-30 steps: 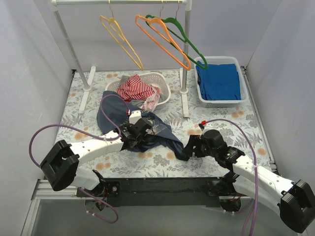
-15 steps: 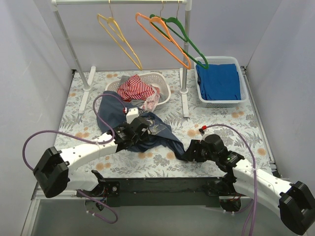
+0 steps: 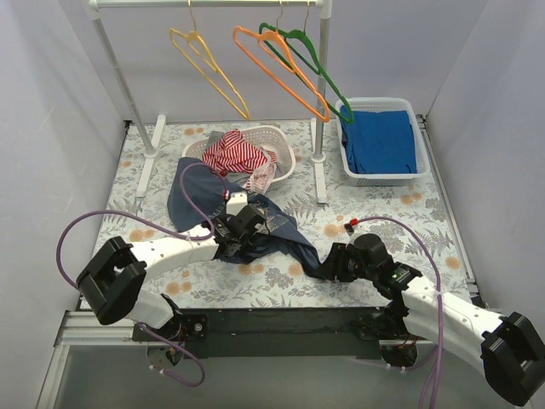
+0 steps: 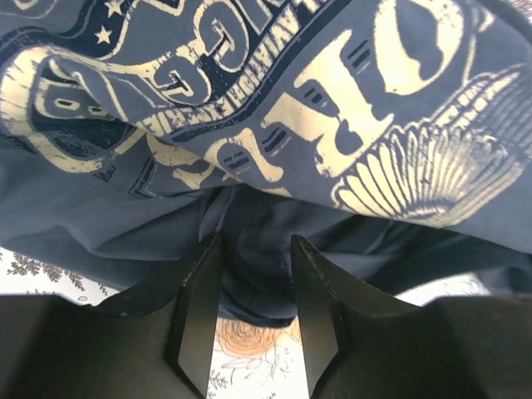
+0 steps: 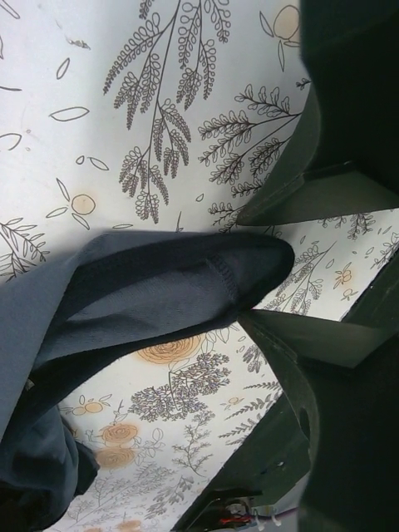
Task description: Place the tank top on the hanger
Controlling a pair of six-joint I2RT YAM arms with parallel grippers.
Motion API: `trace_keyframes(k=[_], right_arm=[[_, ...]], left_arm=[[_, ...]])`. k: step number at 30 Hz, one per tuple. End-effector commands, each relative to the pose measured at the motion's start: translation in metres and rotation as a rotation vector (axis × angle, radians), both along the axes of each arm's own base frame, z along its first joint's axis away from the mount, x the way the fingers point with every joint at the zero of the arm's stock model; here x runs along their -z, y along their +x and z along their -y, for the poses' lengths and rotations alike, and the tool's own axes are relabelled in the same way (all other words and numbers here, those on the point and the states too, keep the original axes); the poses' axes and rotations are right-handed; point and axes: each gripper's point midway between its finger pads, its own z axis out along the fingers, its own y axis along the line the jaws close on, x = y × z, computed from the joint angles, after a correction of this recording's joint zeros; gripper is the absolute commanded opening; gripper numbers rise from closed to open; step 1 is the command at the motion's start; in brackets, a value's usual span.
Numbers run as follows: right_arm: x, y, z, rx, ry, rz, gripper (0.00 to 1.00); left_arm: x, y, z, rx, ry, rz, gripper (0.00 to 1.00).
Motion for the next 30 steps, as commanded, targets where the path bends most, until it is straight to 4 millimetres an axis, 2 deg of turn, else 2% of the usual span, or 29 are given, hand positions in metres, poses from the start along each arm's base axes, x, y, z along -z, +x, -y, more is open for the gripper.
trace_keyframes(k=[1,2,4,5,6,8,9,10,11,12,13,14,15,16,17,18,19,20,21,22,23,25,26,27,29,30], right_arm=[[-0.001,0.003,-0.001,0.017,0.005,0.007,0.52],[-0.005,0.006,-0.002,0.020,0.008,0.018,0.45],[-0.014,0.012,-0.005,0.019,0.014,0.049,0.35],[-0.020,0.016,-0.005,0.023,0.012,0.066,0.20],[-0.037,0.025,-0.010,0.024,0.025,0.105,0.12],[-0.053,0.035,-0.008,0.037,-0.005,0.155,0.01],[-0.082,0.047,-0.013,0.043,0.015,0.213,0.01],[-0.098,0.054,-0.013,0.039,0.002,0.262,0.01],[-0.108,0.061,-0.007,0.068,-0.032,0.290,0.01],[-0.122,0.068,-0.005,0.081,-0.046,0.322,0.01],[-0.166,0.079,-0.009,0.098,-0.013,0.405,0.01],[-0.180,0.086,-0.005,0.108,-0.048,0.451,0.01],[-0.201,0.092,-0.004,0.120,-0.049,0.499,0.01],[-0.244,0.099,-0.003,0.142,-0.017,0.575,0.01],[-0.262,0.107,-0.001,0.152,-0.045,0.627,0.01],[-0.279,0.111,0.000,0.157,-0.049,0.661,0.01],[-0.324,0.113,0.001,0.176,-0.010,0.737,0.01],[-0.337,0.119,-0.001,0.179,-0.019,0.763,0.01],[-0.355,0.123,0.000,0.178,-0.029,0.809,0.01],[-0.377,0.124,0.001,0.189,-0.015,0.848,0.01],[-0.412,0.126,0.001,0.204,0.018,0.905,0.01],[-0.452,0.126,0.002,0.215,0.041,0.993,0.01],[-0.463,0.131,-0.001,0.217,0.042,1.014,0.01],[-0.498,0.125,0.005,0.237,0.081,1.078,0.01],[-0.524,0.129,0.003,0.243,0.092,1.146,0.01],[-0.550,0.122,0.009,0.262,0.125,1.192,0.01]], left_arm=[[-0.008,0.017,0.001,-0.019,0.011,0.065,0.34],[-0.009,0.019,0.001,-0.020,0.017,0.074,0.22],[-0.021,0.024,0.001,-0.030,0.016,0.105,0.05],[-0.035,0.025,-0.001,-0.030,0.003,0.127,0.00],[-0.051,0.029,0.002,-0.027,-0.013,0.156,0.00],[-0.080,0.030,-0.002,-0.031,-0.027,0.195,0.00],[-0.105,0.029,-0.005,-0.023,-0.054,0.240,0.00],[-0.134,0.030,-0.005,-0.017,-0.074,0.275,0.00],[-0.152,0.030,-0.008,-0.010,-0.087,0.304,0.00],[-0.183,0.027,-0.011,-0.004,-0.131,0.359,0.00],[-0.214,0.027,-0.014,0.028,-0.135,0.410,0.00],[-0.238,0.025,-0.019,0.030,-0.150,0.453,0.00],[-0.257,0.024,-0.025,0.025,-0.157,0.490,0.00],[-0.278,0.020,-0.033,0.043,-0.146,0.530,0.00],[-0.320,0.018,-0.039,0.034,-0.200,0.605,0.00],[-0.339,0.016,-0.042,0.038,-0.218,0.643,0.00],[-0.366,0.014,-0.046,0.034,-0.259,0.704,0.00],[-0.399,0.009,-0.054,0.040,-0.281,0.776,0.00],[-0.420,0.006,-0.058,0.044,-0.304,0.824,0.00],[-0.445,0.004,-0.060,0.042,-0.348,0.894,0.00],[-0.476,-0.003,-0.069,0.051,-0.366,0.970,0.00],[-0.520,-0.015,-0.073,0.083,-0.436,1.085,0.00],[-0.540,-0.020,-0.078,0.083,-0.459,1.131,0.00],[-0.567,-0.027,-0.087,0.076,-0.476,1.195,0.00],[-0.600,-0.037,-0.090,0.106,-0.518,1.281,0.00],[-0.620,-0.042,-0.094,0.102,-0.525,1.330,0.00]])
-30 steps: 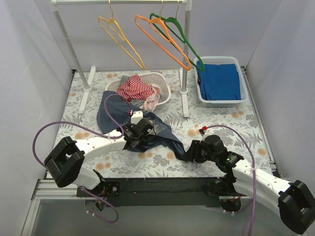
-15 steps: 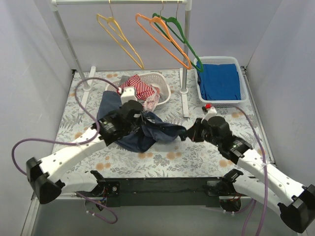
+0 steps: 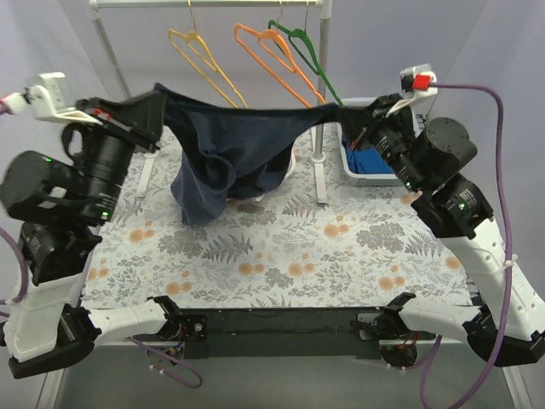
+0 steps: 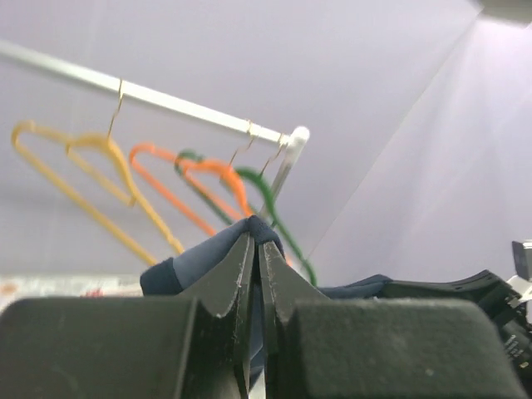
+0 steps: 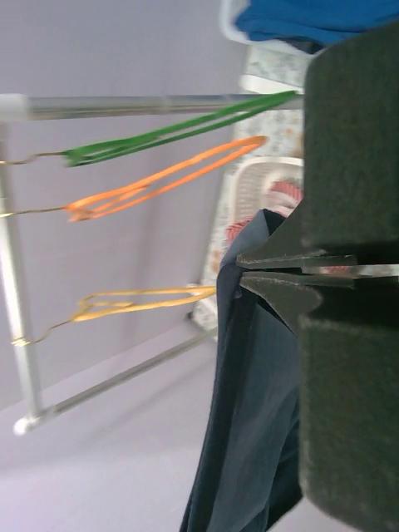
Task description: Place the tank top on the hanger
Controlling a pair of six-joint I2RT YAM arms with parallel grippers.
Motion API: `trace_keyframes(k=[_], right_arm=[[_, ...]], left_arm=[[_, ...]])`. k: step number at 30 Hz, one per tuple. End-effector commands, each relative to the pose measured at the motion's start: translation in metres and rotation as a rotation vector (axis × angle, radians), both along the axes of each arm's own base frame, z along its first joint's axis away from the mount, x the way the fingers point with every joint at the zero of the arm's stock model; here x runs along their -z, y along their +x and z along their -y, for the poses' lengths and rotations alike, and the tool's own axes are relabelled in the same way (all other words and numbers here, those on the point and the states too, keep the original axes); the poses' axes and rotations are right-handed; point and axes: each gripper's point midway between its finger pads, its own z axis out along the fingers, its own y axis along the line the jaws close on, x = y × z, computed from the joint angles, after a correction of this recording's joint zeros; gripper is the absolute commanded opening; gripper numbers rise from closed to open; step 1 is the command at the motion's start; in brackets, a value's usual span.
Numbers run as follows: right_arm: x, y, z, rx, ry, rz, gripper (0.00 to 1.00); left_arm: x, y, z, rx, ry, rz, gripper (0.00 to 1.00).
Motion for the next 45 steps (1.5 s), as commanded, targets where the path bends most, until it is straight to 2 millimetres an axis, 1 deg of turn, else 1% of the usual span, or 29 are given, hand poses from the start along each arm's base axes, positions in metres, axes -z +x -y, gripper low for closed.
trace_keyframes(k=[1,2,3,5,7,9,12,13,16,18,20,21,22,23,24,27,28,30,31,33,37,38,39,40,41,42,43,44,45], right_arm=[[-0.093,-0.008,0.021,0.065,0.053,0.243,0.01],[-0.105,-0.008,0.018,0.054,0.068,0.275,0.01],[-0.128,-0.017,0.024,0.053,0.102,0.325,0.01],[-0.147,-0.020,0.025,0.050,0.133,0.366,0.01],[-0.172,-0.032,0.033,0.048,0.176,0.421,0.01],[-0.180,-0.034,0.032,0.034,0.192,0.442,0.01],[-0.182,-0.034,0.030,0.028,0.190,0.451,0.01],[-0.182,-0.033,0.029,0.028,0.188,0.451,0.01],[-0.175,-0.028,0.023,0.021,0.177,0.433,0.01],[-0.165,-0.024,0.019,0.014,0.165,0.411,0.01],[-0.160,-0.018,0.016,0.020,0.154,0.401,0.01],[-0.162,-0.018,0.017,0.025,0.156,0.402,0.01],[-0.167,-0.020,0.019,0.028,0.153,0.413,0.01],[-0.166,-0.015,0.014,0.022,0.142,0.409,0.01],[-0.184,-0.025,0.022,0.027,0.165,0.440,0.01],[-0.195,-0.028,0.027,0.040,0.171,0.469,0.01],[-0.196,-0.029,0.028,0.045,0.177,0.474,0.01],[-0.203,-0.039,0.037,0.050,0.209,0.503,0.01],[-0.196,-0.035,0.034,0.049,0.202,0.492,0.01],[-0.199,-0.043,0.038,0.041,0.219,0.511,0.01],[-0.172,-0.033,0.033,0.046,0.191,0.454,0.01],[-0.148,-0.025,0.030,0.057,0.167,0.404,0.01],[-0.135,-0.022,0.028,0.054,0.173,0.368,0.01],[-0.126,-0.027,0.033,0.054,0.187,0.351,0.01],[-0.076,-0.009,0.018,0.048,0.138,0.251,0.01],[-0.055,-0.007,0.014,0.032,0.159,0.189,0.01],[-0.032,-0.013,0.014,0.014,0.172,0.136,0.01],[0.032,-0.003,-0.001,-0.009,0.122,0.013,0.01],[0.068,-0.004,-0.006,-0.030,0.113,-0.063,0.01]], left_arm=[[-0.082,-0.020,-0.015,-0.009,-0.030,0.249,0.00],[-0.089,-0.021,-0.015,-0.013,-0.030,0.274,0.00],[-0.096,-0.022,-0.016,-0.016,-0.036,0.293,0.00],[-0.110,-0.023,-0.011,-0.001,-0.033,0.332,0.00],[-0.113,-0.021,0.000,0.030,-0.026,0.336,0.00],[-0.108,-0.017,0.005,0.036,-0.016,0.324,0.00],[-0.092,-0.011,0.004,0.009,-0.005,0.292,0.00],[-0.093,-0.012,0.001,0.000,-0.016,0.301,0.00],[-0.084,-0.012,-0.004,-0.017,-0.002,0.288,0.00],[-0.076,-0.007,-0.002,-0.027,0.018,0.270,0.00],[-0.070,-0.004,0.000,-0.035,0.033,0.257,0.00],[-0.064,-0.001,0.002,-0.038,0.048,0.249,0.00],[-0.067,-0.003,-0.001,-0.045,0.035,0.262,0.00],[-0.067,-0.004,-0.002,-0.049,0.034,0.269,0.00],[-0.068,-0.004,-0.003,-0.053,0.039,0.277,0.00],[-0.076,-0.008,-0.006,-0.055,0.027,0.303,0.00],[-0.080,-0.009,-0.007,-0.056,0.022,0.313,0.00],[-0.083,-0.011,-0.005,-0.047,0.025,0.327,0.00],[-0.083,-0.011,-0.003,-0.041,0.032,0.335,0.00],[-0.083,-0.011,-0.001,-0.034,0.034,0.340,0.00],[-0.067,-0.003,0.007,-0.026,0.061,0.299,0.00],[-0.052,0.001,0.012,-0.015,0.076,0.270,0.00],[-0.042,0.004,0.016,-0.007,0.080,0.250,0.00],[-0.028,0.008,0.021,0.001,0.089,0.220,0.00],[0.001,0.014,0.030,0.021,0.100,0.163,0.00],[0.022,0.019,0.036,0.032,0.116,0.121,0.00],[0.044,0.023,0.040,0.040,0.132,0.074,0.00],[0.059,0.018,0.039,0.068,0.089,0.033,0.00],[0.111,0.029,0.056,0.090,0.150,-0.060,0.00]])
